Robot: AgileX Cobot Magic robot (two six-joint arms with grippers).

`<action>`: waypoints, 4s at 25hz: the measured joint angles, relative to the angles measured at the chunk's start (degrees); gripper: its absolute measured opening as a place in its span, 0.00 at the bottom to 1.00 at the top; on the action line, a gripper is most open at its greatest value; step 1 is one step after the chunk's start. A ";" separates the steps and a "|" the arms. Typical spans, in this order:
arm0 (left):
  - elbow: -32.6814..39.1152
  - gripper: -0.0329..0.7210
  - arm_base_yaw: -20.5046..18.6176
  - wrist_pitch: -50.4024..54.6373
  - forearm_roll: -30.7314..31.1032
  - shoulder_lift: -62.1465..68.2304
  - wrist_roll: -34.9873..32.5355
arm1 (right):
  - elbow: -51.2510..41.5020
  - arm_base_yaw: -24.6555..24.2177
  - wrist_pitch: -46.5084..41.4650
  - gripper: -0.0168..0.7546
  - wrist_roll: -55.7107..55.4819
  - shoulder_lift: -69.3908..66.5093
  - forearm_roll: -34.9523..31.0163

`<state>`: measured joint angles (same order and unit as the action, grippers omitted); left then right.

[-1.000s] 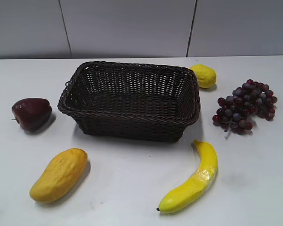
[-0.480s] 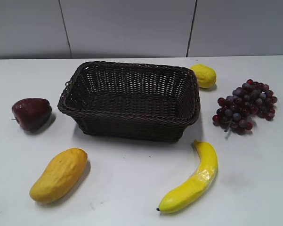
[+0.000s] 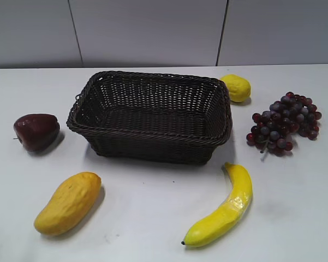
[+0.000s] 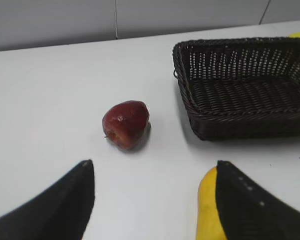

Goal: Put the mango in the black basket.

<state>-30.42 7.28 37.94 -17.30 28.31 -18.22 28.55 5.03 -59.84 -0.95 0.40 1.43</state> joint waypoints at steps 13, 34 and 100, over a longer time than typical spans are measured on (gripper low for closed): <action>0.00 0.91 4.35 -0.13 -6.42 21.95 -16.12 | 0.00 0.00 -0.07 0.64 0.00 0.00 0.00; -4.36 0.91 23.21 -13.39 -5.20 58.92 -17.27 | 0.00 0.00 -0.07 0.64 0.00 0.00 0.00; -67.94 0.77 26.05 8.53 9.07 96.54 -43.24 | 0.00 0.00 -0.11 0.64 0.00 0.00 0.00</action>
<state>-98.36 33.33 46.47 -8.23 124.85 -61.46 28.55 5.03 -59.95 -0.95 0.40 1.43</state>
